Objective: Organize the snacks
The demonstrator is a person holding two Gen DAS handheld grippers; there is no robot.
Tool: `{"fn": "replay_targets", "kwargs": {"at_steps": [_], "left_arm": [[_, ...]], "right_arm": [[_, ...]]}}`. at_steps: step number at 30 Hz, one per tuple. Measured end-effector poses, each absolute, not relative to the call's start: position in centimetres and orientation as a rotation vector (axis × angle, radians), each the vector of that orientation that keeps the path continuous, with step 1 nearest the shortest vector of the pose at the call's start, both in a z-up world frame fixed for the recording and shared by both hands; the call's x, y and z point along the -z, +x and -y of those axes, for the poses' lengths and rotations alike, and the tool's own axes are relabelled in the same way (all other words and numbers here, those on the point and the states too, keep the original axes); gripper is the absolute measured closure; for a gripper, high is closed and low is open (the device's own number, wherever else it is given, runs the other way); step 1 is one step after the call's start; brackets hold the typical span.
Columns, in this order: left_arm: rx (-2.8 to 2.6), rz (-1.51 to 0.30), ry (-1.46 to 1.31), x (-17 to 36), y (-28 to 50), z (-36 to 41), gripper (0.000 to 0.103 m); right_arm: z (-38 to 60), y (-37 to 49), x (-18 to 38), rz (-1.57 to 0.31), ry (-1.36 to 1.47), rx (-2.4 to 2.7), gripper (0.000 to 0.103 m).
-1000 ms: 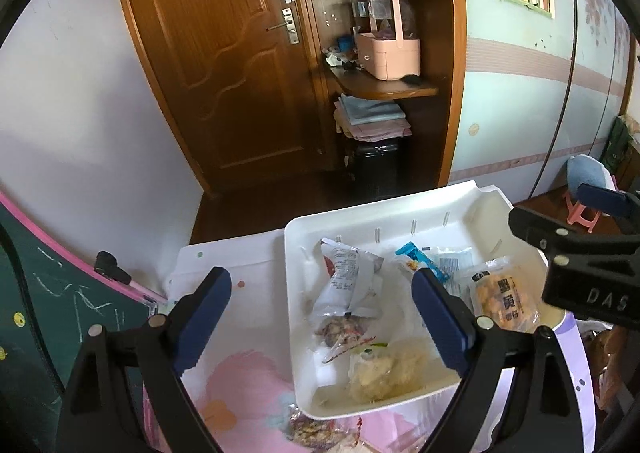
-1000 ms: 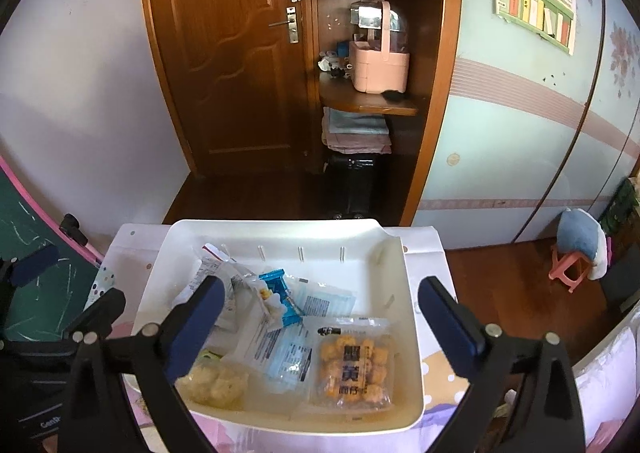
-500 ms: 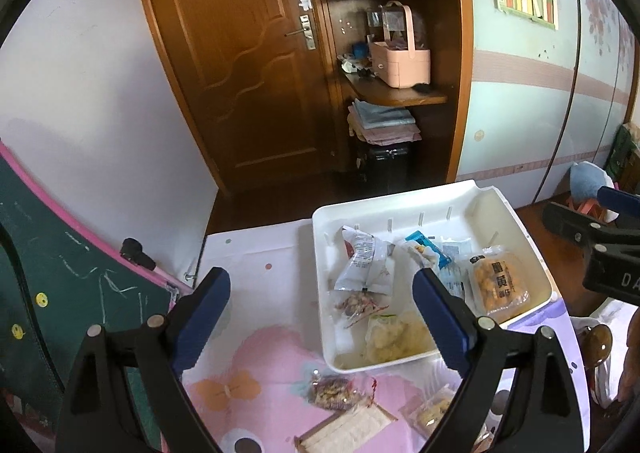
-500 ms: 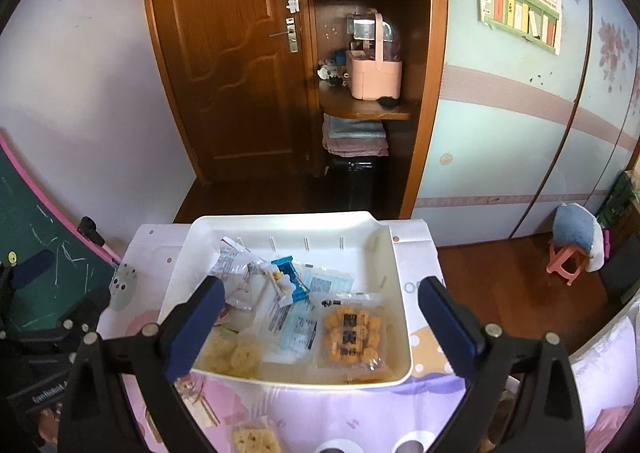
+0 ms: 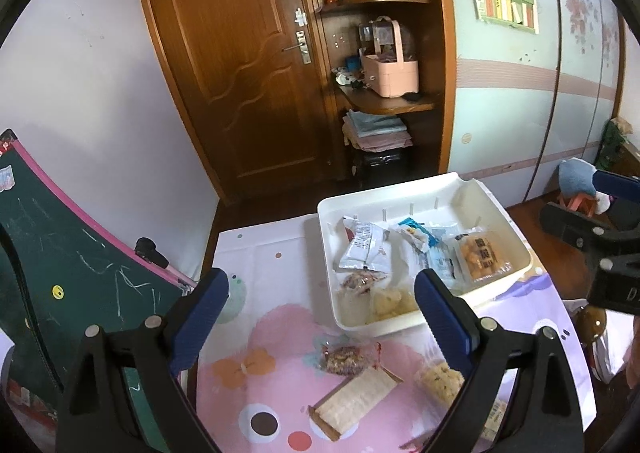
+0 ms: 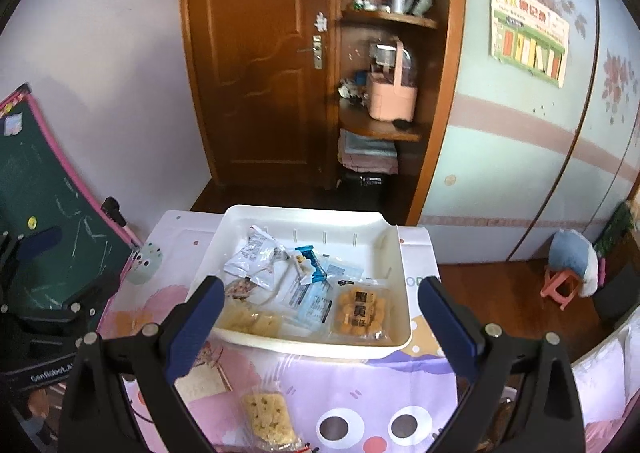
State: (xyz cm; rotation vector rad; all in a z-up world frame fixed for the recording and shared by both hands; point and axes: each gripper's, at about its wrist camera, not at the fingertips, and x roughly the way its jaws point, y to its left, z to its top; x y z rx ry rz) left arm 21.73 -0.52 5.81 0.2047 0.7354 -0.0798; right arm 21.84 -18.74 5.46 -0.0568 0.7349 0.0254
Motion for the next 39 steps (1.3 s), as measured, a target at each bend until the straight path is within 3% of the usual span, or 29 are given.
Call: {"fn": "replay_targets", "kwargs": {"at_steps": [13, 24, 33, 39], "left_arm": [[0.143, -0.703, 0.221, -4.4, 17.4, -0.6, 0.006], [0.203, -0.904, 0.241, 5.7, 18.2, -2.6, 0.006], [0.320, -1.115, 0.333, 15.3, 19.7, -3.0, 0.006], [0.337, -1.173, 0.332, 18.3, 21.2, -2.3, 0.006]], "right_arm": [[15.9, 18.0, -3.4, -0.713, -0.186, -0.119, 0.006], [14.8, 18.9, 6.3, -0.924, -0.223, -0.143, 0.007], [14.4, 19.9, 14.8, -1.137, -0.188, -0.192, 0.018], [14.3, 20.1, 17.4, -1.193, -0.166, -0.203, 0.019]]}}
